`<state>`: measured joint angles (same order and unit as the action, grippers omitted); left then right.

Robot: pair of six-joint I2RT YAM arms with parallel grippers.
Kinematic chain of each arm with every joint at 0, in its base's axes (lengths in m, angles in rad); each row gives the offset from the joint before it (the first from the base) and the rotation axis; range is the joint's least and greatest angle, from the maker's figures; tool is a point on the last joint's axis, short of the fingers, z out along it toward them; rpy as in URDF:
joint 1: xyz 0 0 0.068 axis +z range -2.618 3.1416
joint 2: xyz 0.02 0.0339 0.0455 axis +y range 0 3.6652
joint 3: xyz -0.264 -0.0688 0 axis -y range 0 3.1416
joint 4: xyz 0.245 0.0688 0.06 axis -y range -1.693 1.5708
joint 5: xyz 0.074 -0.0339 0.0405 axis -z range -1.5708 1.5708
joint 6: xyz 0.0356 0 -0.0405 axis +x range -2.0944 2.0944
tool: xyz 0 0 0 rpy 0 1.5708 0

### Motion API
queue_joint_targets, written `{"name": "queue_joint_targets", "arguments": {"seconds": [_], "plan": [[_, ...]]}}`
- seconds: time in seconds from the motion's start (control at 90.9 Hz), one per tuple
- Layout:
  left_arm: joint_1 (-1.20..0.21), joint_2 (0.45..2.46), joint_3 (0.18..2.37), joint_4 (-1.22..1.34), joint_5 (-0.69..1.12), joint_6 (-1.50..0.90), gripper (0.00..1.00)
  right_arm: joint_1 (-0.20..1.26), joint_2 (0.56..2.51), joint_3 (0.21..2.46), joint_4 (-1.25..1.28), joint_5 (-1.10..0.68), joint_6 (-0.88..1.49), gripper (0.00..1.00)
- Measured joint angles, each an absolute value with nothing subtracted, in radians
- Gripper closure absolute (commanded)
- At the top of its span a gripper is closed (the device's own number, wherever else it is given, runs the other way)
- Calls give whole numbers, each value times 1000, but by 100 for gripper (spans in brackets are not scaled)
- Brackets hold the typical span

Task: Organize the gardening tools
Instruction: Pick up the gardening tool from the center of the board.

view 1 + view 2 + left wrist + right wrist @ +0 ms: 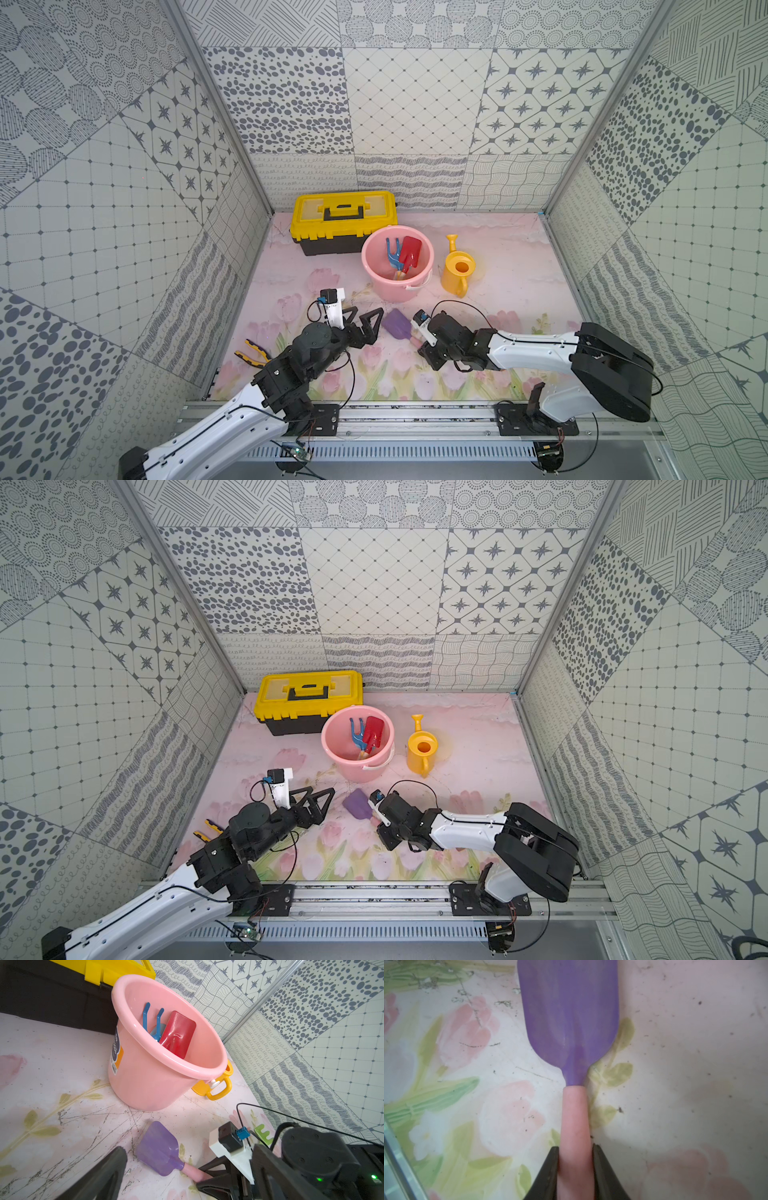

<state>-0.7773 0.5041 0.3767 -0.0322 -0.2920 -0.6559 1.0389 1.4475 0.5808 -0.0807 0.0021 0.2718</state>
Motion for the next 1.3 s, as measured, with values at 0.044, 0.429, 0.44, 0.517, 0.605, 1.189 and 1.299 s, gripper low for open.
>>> {"name": "queue_joint_targets", "arguments": {"seconds": [0.044,0.429,0.44,0.517,0.605,1.189,1.299], "plan": [[-777,504,377,-42,-295,-662,0,1068,1435,581,-84,14,260,95],[-777,385,394,-192,-296,-764,19,1157,1250,590,-42,84,165,97],[-777,382,395,-195,-293,-768,20,1157,1243,590,-36,89,162,97],[-777,374,398,-204,-279,-789,26,1157,1206,587,1,125,148,97],[-777,387,398,-204,-254,-808,30,1157,1160,569,44,163,144,97],[-777,744,500,-62,-93,-896,58,1157,1032,475,75,237,142,97],[-777,792,529,-36,-83,-899,67,1157,1011,469,76,238,142,97]]}}
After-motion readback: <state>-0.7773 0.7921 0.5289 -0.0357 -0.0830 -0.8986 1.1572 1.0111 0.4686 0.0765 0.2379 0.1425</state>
